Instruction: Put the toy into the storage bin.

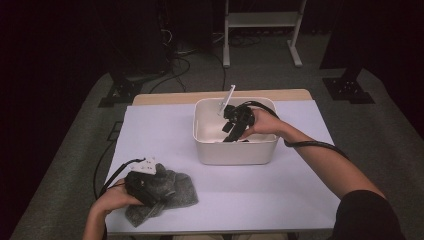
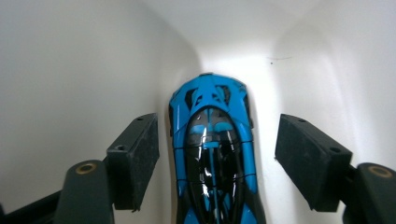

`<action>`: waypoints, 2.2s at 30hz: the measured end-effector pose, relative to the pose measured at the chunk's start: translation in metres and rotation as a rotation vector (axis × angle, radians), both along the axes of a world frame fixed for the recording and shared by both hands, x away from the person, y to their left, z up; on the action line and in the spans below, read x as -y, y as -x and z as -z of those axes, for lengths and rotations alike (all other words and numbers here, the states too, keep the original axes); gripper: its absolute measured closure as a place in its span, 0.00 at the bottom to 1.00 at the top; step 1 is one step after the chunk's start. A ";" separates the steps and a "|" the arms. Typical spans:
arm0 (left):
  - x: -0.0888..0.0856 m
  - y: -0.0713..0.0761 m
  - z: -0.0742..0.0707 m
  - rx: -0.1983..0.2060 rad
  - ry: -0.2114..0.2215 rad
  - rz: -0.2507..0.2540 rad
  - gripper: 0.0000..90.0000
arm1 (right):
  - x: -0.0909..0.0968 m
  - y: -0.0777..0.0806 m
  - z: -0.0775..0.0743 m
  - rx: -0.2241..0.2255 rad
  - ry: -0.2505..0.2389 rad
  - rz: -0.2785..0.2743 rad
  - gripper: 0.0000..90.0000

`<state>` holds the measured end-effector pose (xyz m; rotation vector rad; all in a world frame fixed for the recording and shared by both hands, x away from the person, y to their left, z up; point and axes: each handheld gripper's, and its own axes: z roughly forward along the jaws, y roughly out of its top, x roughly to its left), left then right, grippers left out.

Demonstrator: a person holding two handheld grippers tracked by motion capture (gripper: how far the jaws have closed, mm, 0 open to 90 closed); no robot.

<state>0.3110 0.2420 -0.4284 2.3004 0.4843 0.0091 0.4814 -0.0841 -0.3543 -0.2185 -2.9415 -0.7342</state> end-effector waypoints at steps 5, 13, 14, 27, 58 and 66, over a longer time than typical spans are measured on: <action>0.000 0.001 0.000 -0.001 0.000 -0.002 0.07 | 0.002 0.000 -0.002 0.001 -0.008 0.011 0.30; -0.001 0.001 0.000 0.002 0.003 -0.009 0.07 | 0.009 0.004 -0.021 0.028 -0.056 0.023 0.28; -0.001 0.001 -0.001 0.004 0.000 -0.006 0.07 | 0.011 0.004 -0.025 0.026 -0.063 0.026 0.28; -0.001 0.003 -0.003 0.018 -0.001 -0.005 0.07 | 0.038 0.015 -0.054 0.056 -0.117 0.090 0.26; -0.003 0.005 -0.003 0.021 0.010 -0.013 0.07 | 0.105 0.040 -0.095 0.114 -0.191 0.211 0.23; -0.003 0.006 -0.002 0.023 0.013 -0.012 0.07 | 0.121 0.047 -0.093 0.107 -0.201 0.230 0.22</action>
